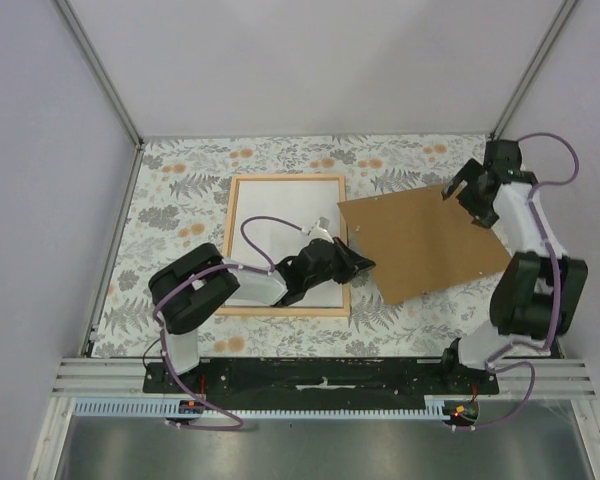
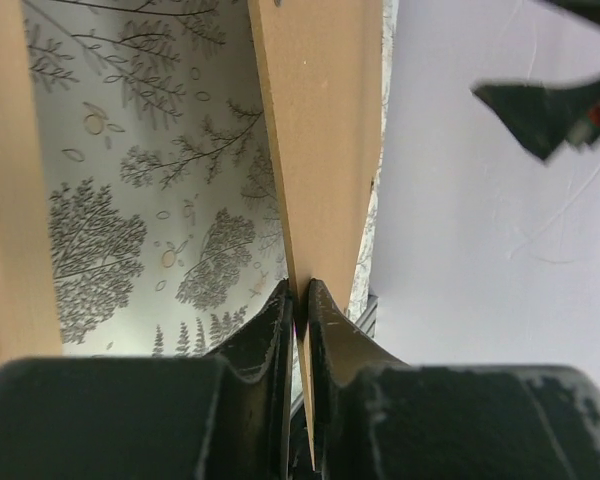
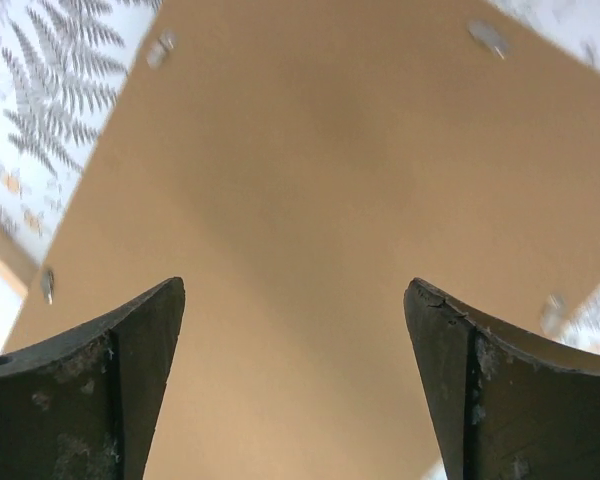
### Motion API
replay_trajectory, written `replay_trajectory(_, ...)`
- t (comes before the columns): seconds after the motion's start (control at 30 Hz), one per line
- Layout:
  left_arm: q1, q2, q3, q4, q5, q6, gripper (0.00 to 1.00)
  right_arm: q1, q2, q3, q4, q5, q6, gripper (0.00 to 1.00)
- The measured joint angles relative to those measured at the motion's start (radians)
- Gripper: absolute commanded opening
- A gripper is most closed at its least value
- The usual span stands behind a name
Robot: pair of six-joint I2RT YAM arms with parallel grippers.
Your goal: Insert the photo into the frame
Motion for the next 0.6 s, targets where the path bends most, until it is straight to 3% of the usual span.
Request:
replay_trajectory(0.23,0.000,-0.036,-0.032,-0.040,-0.007,0.000,0.02,-0.027,-0.502,-0.471,0.040,-0.085,0.072,0.98)
replay_trajectory(0.4,0.000,-0.053,-0.032,-0.049,-0.008,0.000,0.02,-0.029,-0.686,-0.700,0.021,-0.185,0.119,0.98)
replay_trajectory(0.6,0.000,-0.054,-0.032,-0.072,-0.008,-0.001,0.02,-0.030,-0.840,-0.839,0.028,-0.266,0.196,0.98)
